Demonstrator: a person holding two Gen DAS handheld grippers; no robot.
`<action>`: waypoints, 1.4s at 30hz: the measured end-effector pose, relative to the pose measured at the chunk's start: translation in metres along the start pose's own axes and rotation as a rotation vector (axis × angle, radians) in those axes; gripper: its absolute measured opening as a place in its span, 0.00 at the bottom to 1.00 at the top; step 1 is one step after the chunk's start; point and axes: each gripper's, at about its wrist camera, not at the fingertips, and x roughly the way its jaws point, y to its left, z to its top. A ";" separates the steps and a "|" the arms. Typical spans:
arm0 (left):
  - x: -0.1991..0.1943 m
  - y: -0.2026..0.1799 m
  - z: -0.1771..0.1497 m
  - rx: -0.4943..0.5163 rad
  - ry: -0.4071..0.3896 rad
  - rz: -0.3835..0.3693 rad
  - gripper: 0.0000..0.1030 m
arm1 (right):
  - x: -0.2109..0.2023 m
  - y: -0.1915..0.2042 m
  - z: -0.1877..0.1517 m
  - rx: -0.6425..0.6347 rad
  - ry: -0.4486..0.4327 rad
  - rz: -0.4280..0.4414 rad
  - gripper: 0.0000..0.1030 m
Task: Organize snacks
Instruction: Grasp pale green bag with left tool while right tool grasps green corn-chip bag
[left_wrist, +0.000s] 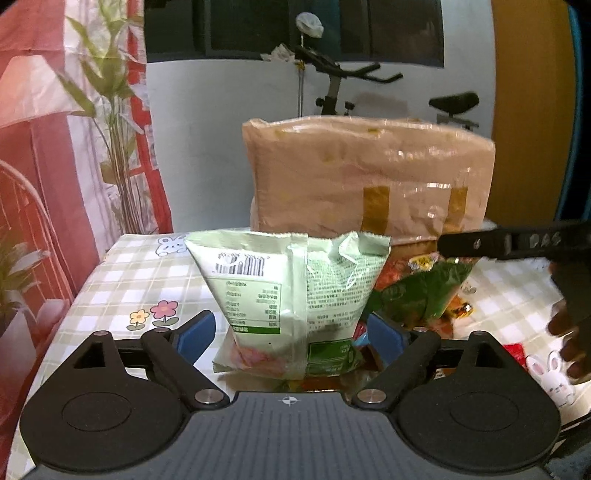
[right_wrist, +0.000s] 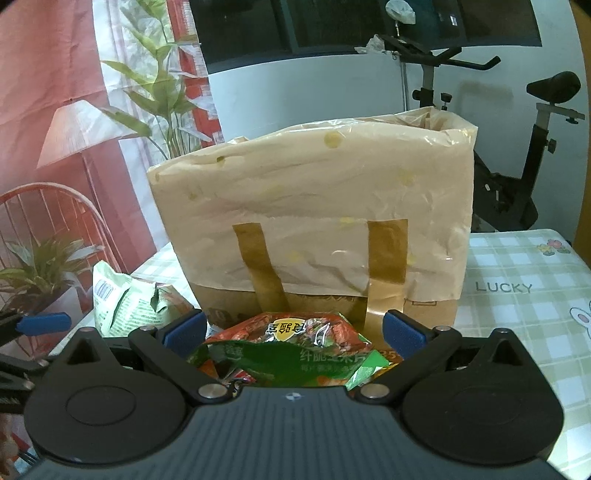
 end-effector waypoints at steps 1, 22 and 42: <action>0.003 -0.002 0.000 0.008 0.007 0.003 0.89 | 0.000 -0.001 0.000 0.008 0.001 0.005 1.00; 0.053 -0.004 -0.003 0.069 0.055 0.013 0.95 | 0.001 -0.005 -0.003 0.045 0.016 0.050 1.00; 0.023 0.029 0.007 -0.144 -0.024 0.009 0.75 | 0.015 0.003 -0.019 -0.107 0.076 -0.027 1.00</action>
